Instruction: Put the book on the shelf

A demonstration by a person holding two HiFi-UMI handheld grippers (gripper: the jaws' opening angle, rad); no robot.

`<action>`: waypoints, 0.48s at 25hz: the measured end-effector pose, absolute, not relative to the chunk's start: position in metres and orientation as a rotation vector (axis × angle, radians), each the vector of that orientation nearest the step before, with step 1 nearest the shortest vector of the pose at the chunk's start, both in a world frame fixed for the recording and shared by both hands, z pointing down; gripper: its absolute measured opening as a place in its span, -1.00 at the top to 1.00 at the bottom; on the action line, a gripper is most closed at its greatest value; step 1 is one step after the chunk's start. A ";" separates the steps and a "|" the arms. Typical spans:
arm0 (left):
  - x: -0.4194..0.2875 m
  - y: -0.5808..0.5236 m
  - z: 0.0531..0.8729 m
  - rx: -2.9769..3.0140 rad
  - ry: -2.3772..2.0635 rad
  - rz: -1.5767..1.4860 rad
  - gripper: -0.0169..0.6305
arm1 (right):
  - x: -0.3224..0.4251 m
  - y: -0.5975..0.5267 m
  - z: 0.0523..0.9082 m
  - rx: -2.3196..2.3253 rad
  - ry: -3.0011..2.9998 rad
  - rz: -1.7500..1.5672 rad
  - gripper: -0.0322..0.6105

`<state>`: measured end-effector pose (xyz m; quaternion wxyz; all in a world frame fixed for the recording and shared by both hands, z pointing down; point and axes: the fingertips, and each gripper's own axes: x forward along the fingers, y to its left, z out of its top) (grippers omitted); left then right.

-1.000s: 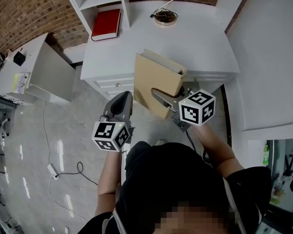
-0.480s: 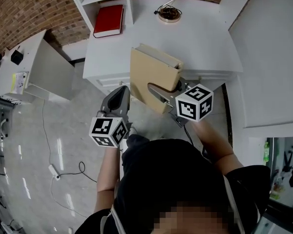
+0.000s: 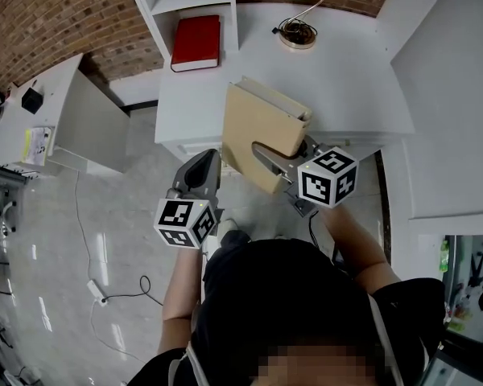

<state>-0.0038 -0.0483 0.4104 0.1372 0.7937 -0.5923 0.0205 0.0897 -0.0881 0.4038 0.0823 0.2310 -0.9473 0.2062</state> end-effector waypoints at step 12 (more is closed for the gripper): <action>-0.110 -0.051 0.411 2.282 -1.698 0.008 0.93 | -0.006 -0.111 0.390 0.760 -2.801 0.575 0.20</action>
